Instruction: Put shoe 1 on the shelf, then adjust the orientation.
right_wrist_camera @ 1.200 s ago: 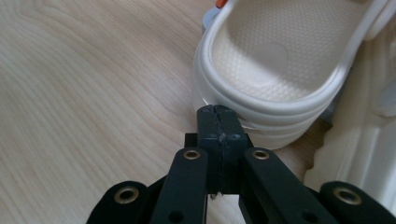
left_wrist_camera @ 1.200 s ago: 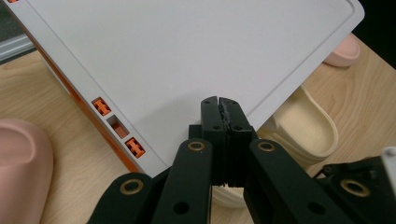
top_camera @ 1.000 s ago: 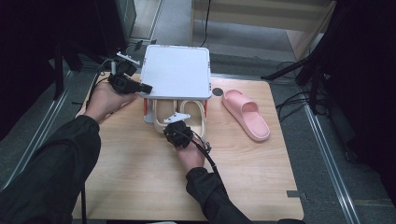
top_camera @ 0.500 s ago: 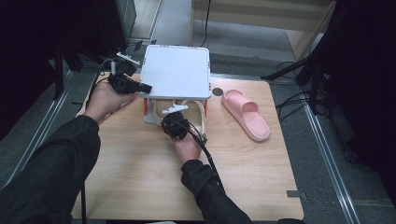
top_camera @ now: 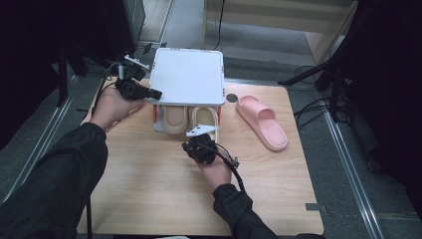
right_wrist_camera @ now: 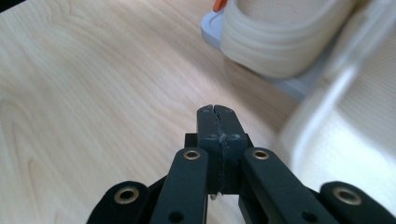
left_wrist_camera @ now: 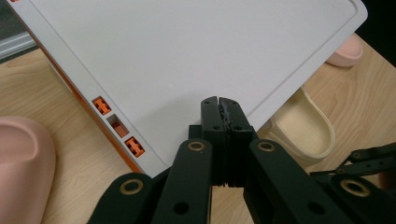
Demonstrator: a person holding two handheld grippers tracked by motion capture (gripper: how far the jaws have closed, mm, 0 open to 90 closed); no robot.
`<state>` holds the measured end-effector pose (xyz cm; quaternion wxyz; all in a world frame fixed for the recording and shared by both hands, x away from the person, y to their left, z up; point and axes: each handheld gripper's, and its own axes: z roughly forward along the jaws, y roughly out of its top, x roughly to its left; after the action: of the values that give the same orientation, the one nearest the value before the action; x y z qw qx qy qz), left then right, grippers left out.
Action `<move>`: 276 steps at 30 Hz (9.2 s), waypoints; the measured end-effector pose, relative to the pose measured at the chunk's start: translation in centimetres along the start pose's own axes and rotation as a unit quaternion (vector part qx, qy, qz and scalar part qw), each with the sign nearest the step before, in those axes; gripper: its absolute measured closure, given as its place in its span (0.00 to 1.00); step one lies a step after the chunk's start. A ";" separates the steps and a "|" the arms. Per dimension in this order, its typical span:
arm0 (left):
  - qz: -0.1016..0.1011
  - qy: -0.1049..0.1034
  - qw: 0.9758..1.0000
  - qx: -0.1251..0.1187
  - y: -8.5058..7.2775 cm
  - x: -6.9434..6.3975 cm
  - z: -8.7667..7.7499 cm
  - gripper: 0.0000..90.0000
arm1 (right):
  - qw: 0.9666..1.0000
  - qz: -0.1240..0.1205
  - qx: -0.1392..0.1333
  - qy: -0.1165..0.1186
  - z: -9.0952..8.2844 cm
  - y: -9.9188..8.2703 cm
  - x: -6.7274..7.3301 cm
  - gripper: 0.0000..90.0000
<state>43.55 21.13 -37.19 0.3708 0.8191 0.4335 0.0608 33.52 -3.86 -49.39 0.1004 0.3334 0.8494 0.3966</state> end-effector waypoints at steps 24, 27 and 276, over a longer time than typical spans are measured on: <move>-0.002 0.001 1.000 0.010 0.3 0.0 0.0 0.99 | 0.998 0.030 0.035 -0.035 -3.3 -4.8 -4.1 1.00; -0.001 0.002 1.000 0.013 0.4 -0.1 0.0 0.99 | 0.998 0.035 0.029 -0.045 -2.6 -4.0 -4.7 1.00; 0.038 -0.061 0.996 0.049 -16.6 -4.9 1.2 0.99 | 0.995 -0.015 0.046 0.085 -4.7 -4.8 -3.4 0.89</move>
<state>29.98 22.56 -47.90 0.3533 0.8543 0.3812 0.0027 31.74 -11.10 -50.11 0.0180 0.2897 0.8772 0.3825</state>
